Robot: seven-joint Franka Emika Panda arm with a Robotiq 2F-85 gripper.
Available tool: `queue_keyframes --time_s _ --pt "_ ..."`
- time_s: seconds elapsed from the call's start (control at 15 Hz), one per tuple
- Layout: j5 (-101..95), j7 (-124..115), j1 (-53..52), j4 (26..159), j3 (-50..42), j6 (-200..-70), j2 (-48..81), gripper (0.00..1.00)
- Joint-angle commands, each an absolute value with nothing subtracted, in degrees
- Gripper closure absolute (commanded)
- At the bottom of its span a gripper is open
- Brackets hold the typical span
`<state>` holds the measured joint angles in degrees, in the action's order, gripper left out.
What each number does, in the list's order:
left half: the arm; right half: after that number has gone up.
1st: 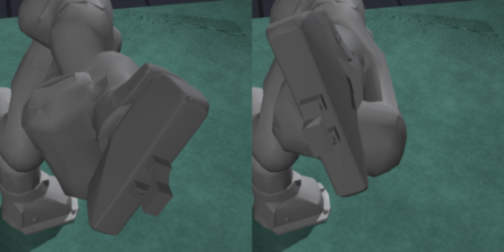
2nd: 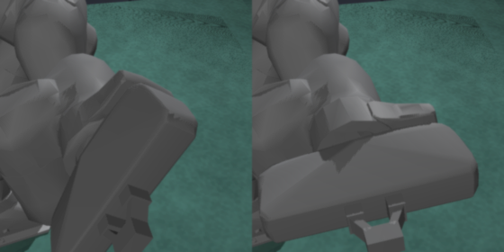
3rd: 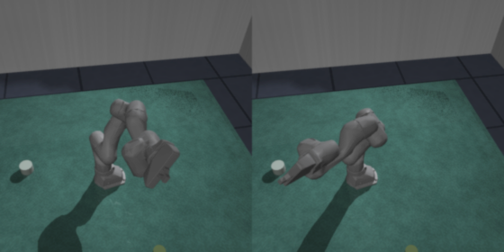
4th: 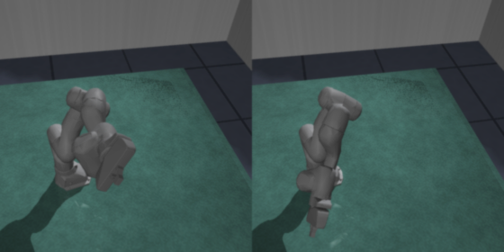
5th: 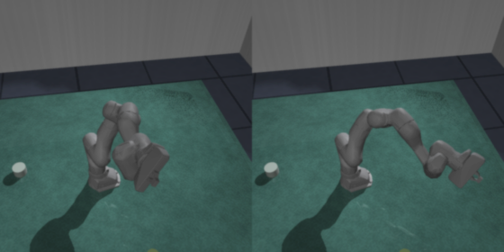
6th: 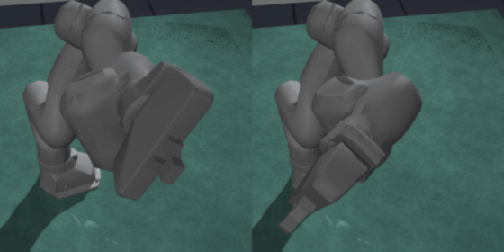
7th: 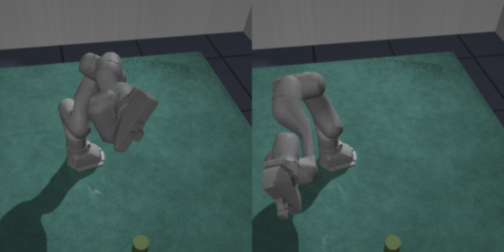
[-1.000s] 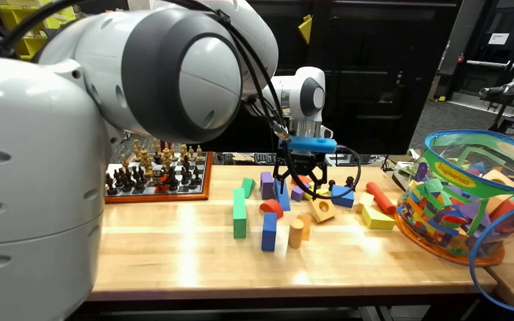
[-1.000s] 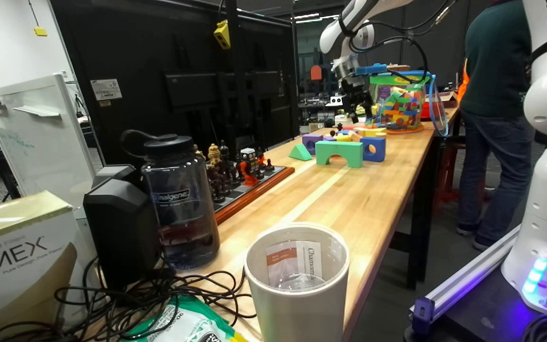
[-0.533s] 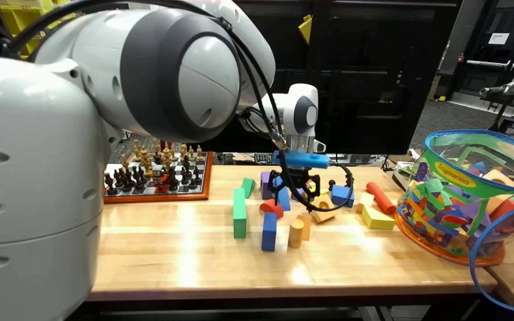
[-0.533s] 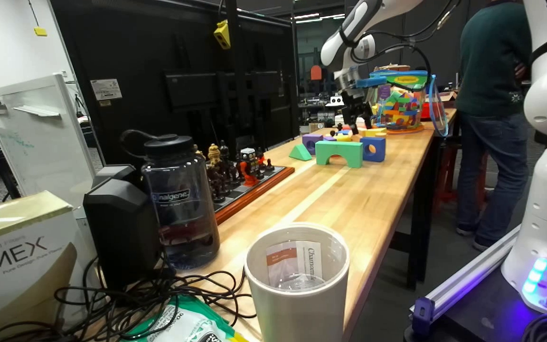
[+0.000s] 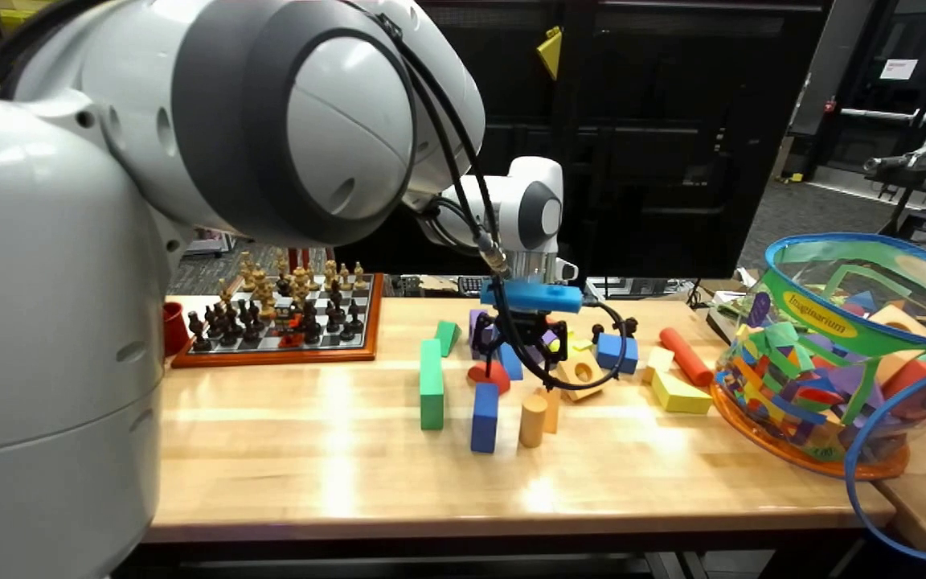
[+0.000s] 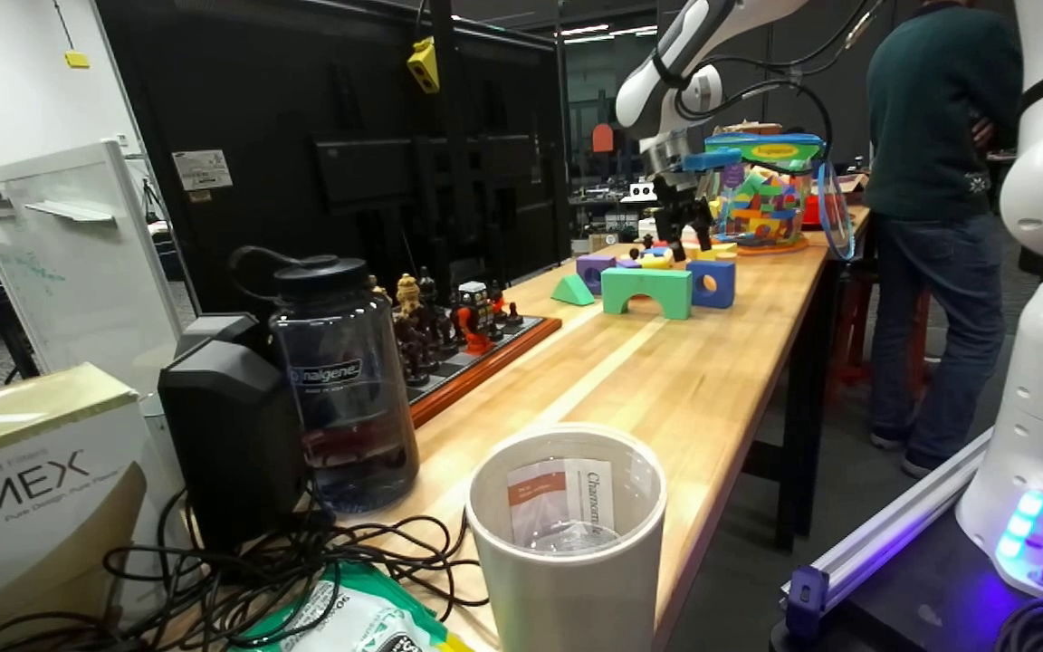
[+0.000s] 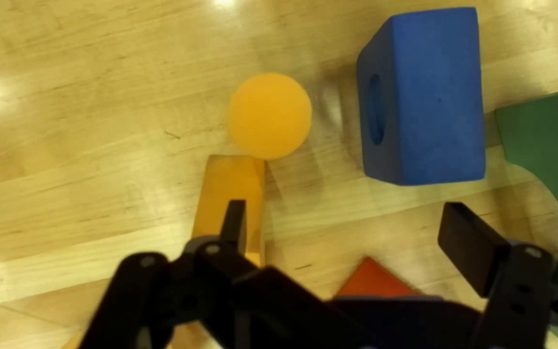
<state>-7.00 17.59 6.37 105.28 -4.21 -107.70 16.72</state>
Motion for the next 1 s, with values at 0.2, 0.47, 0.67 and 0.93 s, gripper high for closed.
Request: queue_keyframes --time_s 0.2,0.47,0.67,0.93 --pt "-7.51 16.60 6.08 112.18 -3.88 -108.83 11.05 0.00" --pt "-7.77 16.68 5.89 111.58 -3.73 -107.84 11.63 0.00" --pt "-7.95 16.42 5.57 111.21 -3.63 -107.57 11.91 0.00" --pt "-7.73 16.08 5.36 111.91 -3.66 -107.81 10.79 0.00"
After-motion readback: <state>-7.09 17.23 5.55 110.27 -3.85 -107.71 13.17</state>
